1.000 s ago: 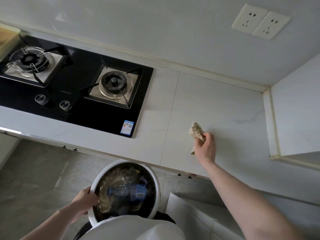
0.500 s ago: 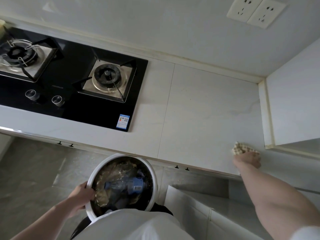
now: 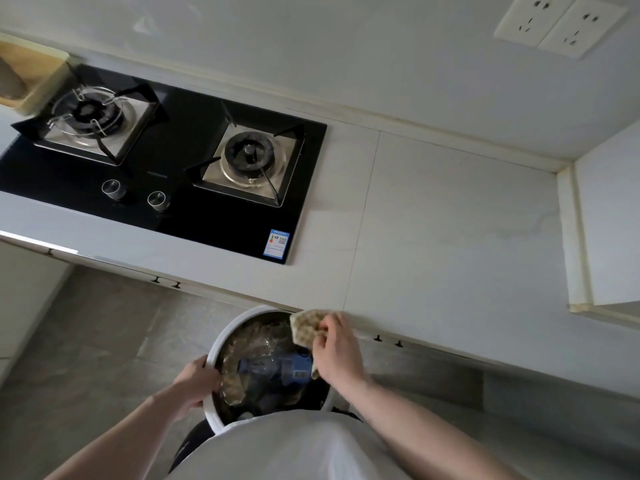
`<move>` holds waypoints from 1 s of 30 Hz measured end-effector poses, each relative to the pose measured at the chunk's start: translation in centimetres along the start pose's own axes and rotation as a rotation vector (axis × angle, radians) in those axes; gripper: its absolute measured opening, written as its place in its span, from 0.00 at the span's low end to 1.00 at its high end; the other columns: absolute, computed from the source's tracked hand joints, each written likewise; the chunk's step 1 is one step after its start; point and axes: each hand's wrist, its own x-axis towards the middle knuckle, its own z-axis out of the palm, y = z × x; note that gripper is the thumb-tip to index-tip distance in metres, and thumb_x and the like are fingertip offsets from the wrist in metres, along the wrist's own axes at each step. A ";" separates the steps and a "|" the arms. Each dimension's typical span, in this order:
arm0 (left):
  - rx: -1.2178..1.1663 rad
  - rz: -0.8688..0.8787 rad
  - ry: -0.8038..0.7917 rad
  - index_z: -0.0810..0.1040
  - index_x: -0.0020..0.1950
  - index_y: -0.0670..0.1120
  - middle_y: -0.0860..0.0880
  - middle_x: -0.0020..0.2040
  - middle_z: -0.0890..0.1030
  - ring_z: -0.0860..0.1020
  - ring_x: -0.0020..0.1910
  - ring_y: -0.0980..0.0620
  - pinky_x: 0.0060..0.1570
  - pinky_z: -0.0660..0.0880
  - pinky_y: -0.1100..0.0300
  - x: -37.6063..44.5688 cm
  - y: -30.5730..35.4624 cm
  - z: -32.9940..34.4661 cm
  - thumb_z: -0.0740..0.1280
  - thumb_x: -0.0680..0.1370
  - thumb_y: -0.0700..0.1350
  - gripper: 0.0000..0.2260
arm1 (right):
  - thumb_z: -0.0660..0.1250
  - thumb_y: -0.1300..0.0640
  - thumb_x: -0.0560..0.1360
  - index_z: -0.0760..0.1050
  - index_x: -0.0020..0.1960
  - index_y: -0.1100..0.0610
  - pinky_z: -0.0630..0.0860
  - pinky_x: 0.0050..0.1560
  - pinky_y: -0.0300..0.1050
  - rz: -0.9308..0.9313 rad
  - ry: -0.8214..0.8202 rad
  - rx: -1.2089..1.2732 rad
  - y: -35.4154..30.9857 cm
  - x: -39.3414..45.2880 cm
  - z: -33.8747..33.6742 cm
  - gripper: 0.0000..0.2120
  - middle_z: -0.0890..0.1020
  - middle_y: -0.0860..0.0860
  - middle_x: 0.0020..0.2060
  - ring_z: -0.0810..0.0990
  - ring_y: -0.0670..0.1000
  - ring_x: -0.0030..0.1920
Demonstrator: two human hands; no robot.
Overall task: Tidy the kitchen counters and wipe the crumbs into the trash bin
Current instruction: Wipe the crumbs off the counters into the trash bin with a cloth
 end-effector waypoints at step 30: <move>0.086 0.032 0.128 0.81 0.48 0.46 0.45 0.32 0.79 0.75 0.29 0.48 0.24 0.69 0.66 0.4 0.5 -0.1 0.61 0.74 0.32 0.13 | 0.70 0.57 0.67 0.76 0.66 0.64 0.75 0.65 0.56 0.757 0.579 0.183 15.0 20.2 -25.7 0.29 0.80 0.64 0.63 0.79 0.65 0.64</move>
